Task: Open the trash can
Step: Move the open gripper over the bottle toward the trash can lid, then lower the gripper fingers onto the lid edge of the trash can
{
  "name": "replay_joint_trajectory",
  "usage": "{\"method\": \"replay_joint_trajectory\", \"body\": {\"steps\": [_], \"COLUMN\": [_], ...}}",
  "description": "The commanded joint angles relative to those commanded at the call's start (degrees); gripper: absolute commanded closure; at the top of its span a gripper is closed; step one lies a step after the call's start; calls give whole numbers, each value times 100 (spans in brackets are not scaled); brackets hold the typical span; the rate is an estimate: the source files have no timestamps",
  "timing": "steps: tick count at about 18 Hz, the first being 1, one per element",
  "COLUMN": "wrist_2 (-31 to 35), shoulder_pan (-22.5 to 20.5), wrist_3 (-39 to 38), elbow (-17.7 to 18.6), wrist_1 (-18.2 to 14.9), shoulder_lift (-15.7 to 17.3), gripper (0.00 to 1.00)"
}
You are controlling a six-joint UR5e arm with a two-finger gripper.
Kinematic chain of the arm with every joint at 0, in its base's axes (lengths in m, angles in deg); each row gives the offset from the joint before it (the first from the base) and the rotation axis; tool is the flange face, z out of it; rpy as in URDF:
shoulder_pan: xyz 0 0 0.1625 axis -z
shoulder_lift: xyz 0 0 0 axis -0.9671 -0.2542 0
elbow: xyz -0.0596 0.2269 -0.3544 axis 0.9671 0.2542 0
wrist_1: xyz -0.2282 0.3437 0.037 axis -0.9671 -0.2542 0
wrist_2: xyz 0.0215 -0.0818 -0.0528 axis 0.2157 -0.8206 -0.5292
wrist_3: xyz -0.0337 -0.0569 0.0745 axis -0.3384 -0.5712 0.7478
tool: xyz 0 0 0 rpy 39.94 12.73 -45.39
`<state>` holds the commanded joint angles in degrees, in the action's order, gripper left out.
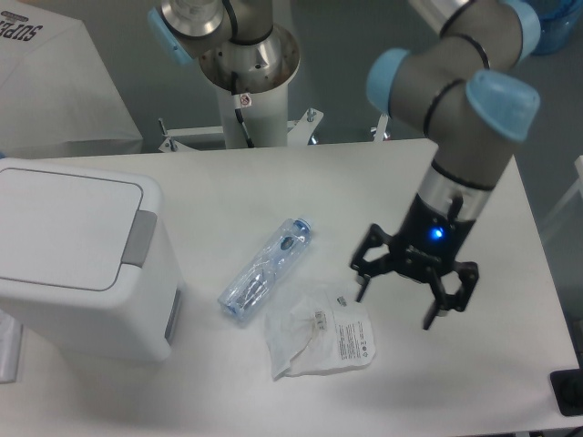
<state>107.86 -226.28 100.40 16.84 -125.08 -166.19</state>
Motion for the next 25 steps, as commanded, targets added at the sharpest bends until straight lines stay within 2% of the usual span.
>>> {"method": "replay_joint_trajectory", "body": {"steps": [3, 7, 10, 13, 18, 25], "wrist_2": [-35, -211, -299, -343, -343, -308], "shoulder_pan": [369, 642, 748, 967, 1064, 1266], "wrist_3": [-167, -607, -634, -669, -924, -933], "elbow": [166, 825, 1168, 1152, 1169, 1292], "wrist_1": [-9, 44, 70, 70, 70, 140], "shoulder_lift": [185, 782, 967, 1038, 1161, 1100], "gripper": [0, 0, 0, 0, 0, 0]}}
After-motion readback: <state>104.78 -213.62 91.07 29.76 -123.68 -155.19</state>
